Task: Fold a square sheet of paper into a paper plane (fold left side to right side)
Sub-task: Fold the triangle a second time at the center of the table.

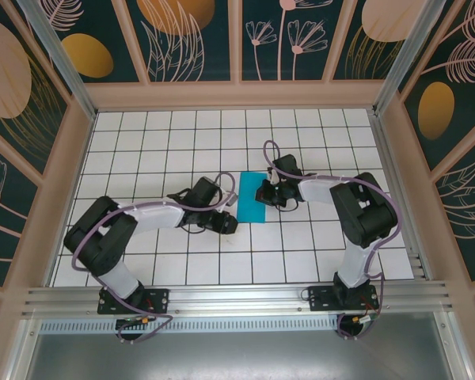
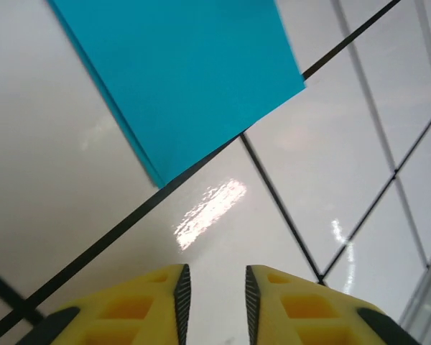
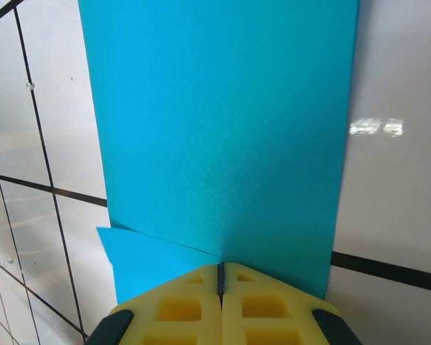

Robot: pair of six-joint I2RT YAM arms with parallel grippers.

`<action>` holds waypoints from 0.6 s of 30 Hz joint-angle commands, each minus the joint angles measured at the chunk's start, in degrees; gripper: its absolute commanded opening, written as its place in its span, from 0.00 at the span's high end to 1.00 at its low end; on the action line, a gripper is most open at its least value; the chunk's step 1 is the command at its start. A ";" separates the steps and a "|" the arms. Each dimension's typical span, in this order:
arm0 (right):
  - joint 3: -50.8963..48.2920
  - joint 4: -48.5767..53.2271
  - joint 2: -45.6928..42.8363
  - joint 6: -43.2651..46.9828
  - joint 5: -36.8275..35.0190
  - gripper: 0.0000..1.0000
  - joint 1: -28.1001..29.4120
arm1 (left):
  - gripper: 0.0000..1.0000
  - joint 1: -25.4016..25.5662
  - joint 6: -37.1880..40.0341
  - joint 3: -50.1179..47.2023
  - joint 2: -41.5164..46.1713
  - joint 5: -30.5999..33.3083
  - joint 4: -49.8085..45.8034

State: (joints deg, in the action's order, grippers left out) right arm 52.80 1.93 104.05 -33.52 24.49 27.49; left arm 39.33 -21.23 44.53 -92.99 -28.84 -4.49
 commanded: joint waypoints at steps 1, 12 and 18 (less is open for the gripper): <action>-0.29 1.12 -4.39 1.07 -2.09 0.90 -0.40 | 0.63 -2.41 -2.15 0.85 5.18 -2.60 -0.30; -5.18 0.26 -18.79 4.16 -6.74 0.51 -3.53 | 0.45 -5.33 -9.33 8.55 -3.85 -2.00 7.39; -11.95 -4.63 -22.56 3.81 -0.99 0.43 -7.02 | 0.43 -5.38 -7.45 13.52 -10.76 -2.58 6.62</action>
State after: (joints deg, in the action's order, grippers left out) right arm 43.40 0.08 82.94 -30.30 20.58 21.08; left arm 34.06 -29.15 55.46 -101.60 -30.09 1.37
